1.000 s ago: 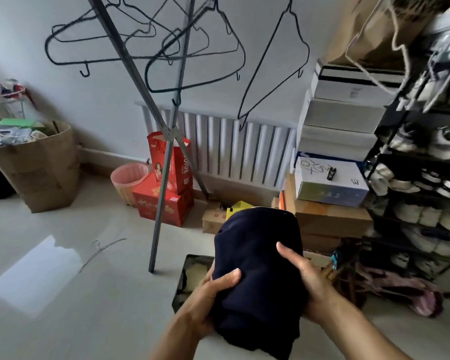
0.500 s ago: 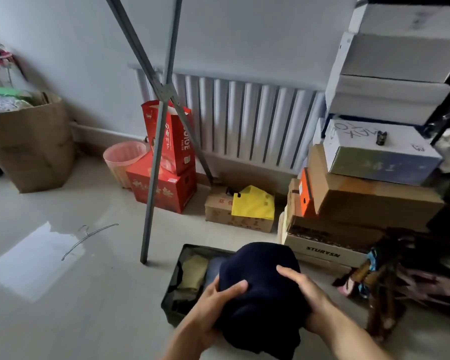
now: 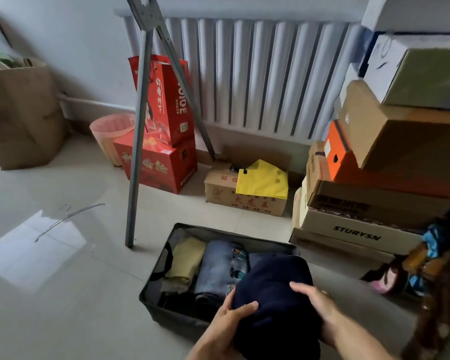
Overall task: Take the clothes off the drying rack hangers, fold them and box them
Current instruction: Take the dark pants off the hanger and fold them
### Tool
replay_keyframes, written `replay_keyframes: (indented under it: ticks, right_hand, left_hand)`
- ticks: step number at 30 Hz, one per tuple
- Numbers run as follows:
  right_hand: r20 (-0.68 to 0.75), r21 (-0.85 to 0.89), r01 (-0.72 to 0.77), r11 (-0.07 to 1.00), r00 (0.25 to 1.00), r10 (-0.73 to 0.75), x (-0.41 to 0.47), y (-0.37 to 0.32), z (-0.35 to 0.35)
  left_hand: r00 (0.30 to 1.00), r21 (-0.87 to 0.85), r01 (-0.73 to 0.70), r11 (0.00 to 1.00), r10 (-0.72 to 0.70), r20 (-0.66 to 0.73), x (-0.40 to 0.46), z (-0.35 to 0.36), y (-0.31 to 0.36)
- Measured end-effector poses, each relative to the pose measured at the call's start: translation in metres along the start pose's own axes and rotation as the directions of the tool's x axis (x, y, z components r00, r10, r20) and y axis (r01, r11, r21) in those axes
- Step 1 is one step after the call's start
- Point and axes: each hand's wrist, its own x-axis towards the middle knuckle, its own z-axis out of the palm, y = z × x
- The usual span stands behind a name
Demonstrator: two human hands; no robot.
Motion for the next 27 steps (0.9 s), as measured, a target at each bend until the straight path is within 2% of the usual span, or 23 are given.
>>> replay_keyframes:
  ticks: [3, 8, 11, 14, 18, 20, 23, 25, 27]
  right_hand:
    - [-0.012, 0.021, -0.005, 1.000, 1.000, 0.005, 0.026, 0.011, -0.002]
    - [-0.007, 0.026, -0.078, 0.997, 0.997, 0.078, 0.067, 0.022, 0.000]
    - [0.008, 0.026, -0.043, 0.999, 0.999, 0.043, 0.087, 0.019, 0.000]
    - [0.048, 0.083, 0.049, 0.995, 0.997, -0.053, 0.102, 0.009, -0.001]
    - [0.020, 0.130, 0.099, 0.986, 0.994, -0.103, 0.135, 0.002, -0.005]
    - [-0.047, 0.063, 0.101, 0.993, 0.994, -0.099, 0.156, 0.008, -0.006]
    - [-0.116, -0.171, 0.133, 0.976, 0.981, -0.153, 0.187, 0.024, 0.003]
    - [-0.122, -0.317, 0.166, 0.934, 0.969, -0.214, 0.197, 0.033, 0.010]
    - [-0.159, -0.457, 0.184, 0.870, 0.946, -0.283, 0.195, 0.036, 0.016]
  left_hand:
    - [1.000, 0.049, -0.020, 0.999, 0.020, -0.001, 0.024, -0.014, -0.027]
    - [0.998, 0.010, -0.059, 0.998, 0.059, 0.037, 0.059, -0.033, -0.051]
    - [0.993, -0.005, -0.095, 0.995, 0.095, 0.066, 0.081, -0.041, -0.059]
    - [0.982, -0.013, -0.163, 0.986, 0.164, 0.096, 0.104, -0.042, -0.058]
    - [0.962, 0.100, -0.266, 0.959, 0.256, 0.100, 0.139, -0.038, -0.054]
    - [0.969, 0.151, -0.246, 0.957, 0.239, 0.063, 0.161, -0.042, -0.068]
    - [0.964, 0.307, -0.217, 0.927, 0.252, -0.079, 0.184, -0.054, -0.102]
    - [0.949, 0.437, -0.243, 0.866, 0.305, -0.078, 0.196, -0.060, -0.121]
    - [0.950, 0.486, -0.239, 0.840, 0.305, -0.061, 0.204, -0.064, -0.134]
